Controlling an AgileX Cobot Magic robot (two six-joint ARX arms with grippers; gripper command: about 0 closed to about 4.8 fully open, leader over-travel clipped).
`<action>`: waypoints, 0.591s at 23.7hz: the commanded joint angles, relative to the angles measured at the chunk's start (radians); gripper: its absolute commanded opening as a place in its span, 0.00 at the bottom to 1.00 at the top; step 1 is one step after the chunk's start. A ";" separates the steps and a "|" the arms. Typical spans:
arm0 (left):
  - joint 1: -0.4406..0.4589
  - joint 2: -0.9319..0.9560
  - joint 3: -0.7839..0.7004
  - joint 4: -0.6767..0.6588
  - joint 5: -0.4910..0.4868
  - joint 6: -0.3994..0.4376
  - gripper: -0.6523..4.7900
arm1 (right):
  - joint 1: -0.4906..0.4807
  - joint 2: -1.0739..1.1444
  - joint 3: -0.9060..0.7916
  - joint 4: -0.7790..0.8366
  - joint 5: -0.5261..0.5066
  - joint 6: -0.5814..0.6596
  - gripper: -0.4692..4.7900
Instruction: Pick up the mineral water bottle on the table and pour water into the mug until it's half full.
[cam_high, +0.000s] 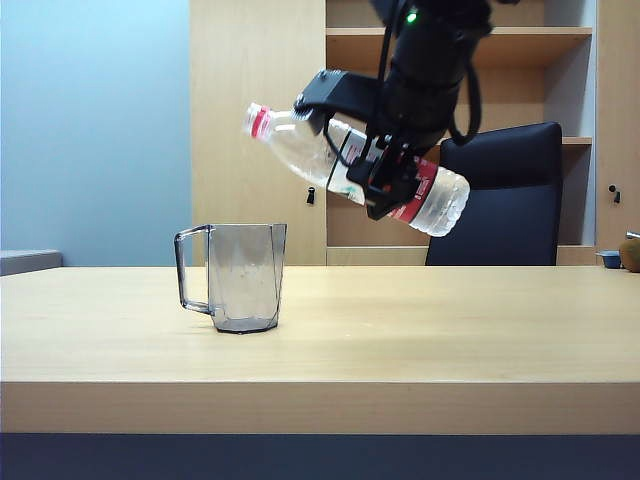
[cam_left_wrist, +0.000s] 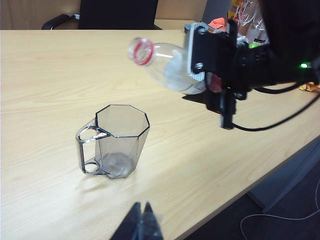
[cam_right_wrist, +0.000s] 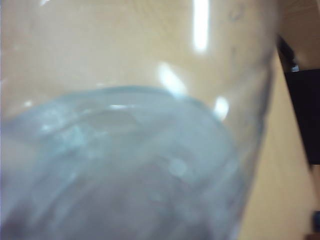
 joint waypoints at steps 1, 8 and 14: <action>0.001 -0.001 0.006 0.013 0.001 0.004 0.11 | 0.002 0.041 0.048 -0.021 0.080 -0.060 0.69; 0.001 -0.001 0.006 0.013 0.001 0.004 0.11 | 0.017 0.075 0.065 -0.029 0.106 -0.142 0.69; 0.001 -0.001 0.006 0.013 0.001 0.004 0.11 | 0.017 0.076 0.065 -0.031 0.156 -0.216 0.69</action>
